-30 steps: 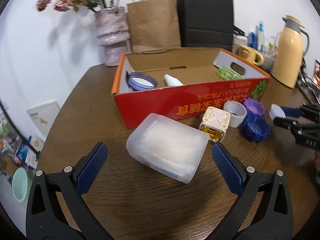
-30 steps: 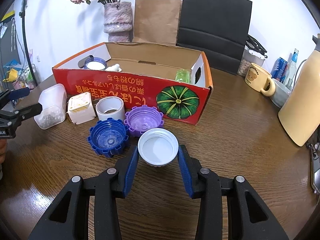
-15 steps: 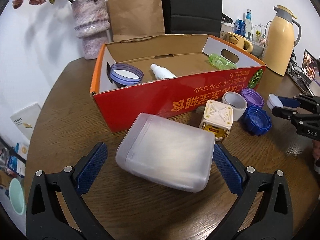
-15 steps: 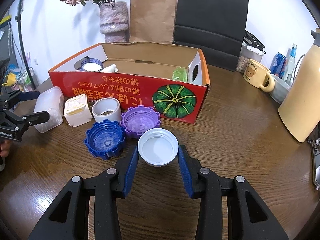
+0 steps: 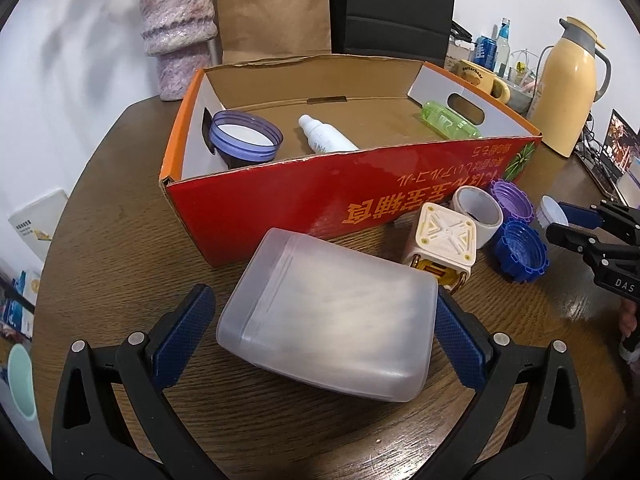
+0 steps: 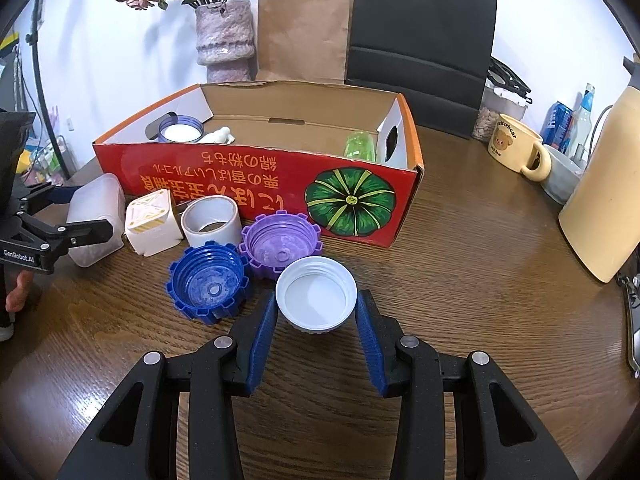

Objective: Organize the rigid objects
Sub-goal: 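Grasp the frosted plastic container with the left gripper while the right gripper holds the white cap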

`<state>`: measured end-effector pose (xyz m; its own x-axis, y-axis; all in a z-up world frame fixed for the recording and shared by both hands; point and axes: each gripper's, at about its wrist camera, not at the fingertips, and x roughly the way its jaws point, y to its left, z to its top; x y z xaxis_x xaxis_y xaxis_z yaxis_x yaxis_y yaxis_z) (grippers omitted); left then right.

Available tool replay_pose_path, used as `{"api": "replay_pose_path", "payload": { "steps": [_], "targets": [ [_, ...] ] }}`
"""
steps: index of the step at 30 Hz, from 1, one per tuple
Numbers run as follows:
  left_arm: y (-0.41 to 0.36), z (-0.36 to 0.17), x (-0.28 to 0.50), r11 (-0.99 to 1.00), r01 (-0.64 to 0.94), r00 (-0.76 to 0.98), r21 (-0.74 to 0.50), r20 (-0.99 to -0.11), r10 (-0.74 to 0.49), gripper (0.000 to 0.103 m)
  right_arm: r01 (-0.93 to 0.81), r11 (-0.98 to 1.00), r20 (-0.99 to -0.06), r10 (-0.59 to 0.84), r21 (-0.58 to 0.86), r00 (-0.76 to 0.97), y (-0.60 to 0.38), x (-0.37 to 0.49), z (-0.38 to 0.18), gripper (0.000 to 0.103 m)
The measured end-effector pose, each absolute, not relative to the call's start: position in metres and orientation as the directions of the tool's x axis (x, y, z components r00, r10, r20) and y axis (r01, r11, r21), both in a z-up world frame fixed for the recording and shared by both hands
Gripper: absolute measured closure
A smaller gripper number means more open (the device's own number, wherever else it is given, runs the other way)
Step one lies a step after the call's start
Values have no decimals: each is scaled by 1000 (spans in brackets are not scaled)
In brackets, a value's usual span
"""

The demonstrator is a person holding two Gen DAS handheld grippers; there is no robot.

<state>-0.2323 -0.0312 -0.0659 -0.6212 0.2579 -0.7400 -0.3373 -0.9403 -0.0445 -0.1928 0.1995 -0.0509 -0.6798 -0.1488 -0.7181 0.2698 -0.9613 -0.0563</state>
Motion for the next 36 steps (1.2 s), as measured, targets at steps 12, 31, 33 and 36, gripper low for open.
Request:
{"api": "replay_pose_path", "payload": {
  "steps": [12,31,33,36],
  "targets": [
    [-27,-65,-224,-944,-326,-630,-44,-735,252,16,264,-963,-707,-149,-56,-691,200,-190,-48,59],
    [-12,-55,-187,-982,-191,-715,18,-688,126,21,271,-961,-657,-167,-59,-735,198,-178,-39,59],
    [-11,-53,-183,-984,-179,-722,13,-680,123,22,277,-959,-653,-174,-56,-737,198,-177,-38,59],
    [-10,-51,-179,-986,-167,-730,8,-674,118,22,286,-956,-647,-183,-57,-740,195,-173,-37,59]
  ]
}}
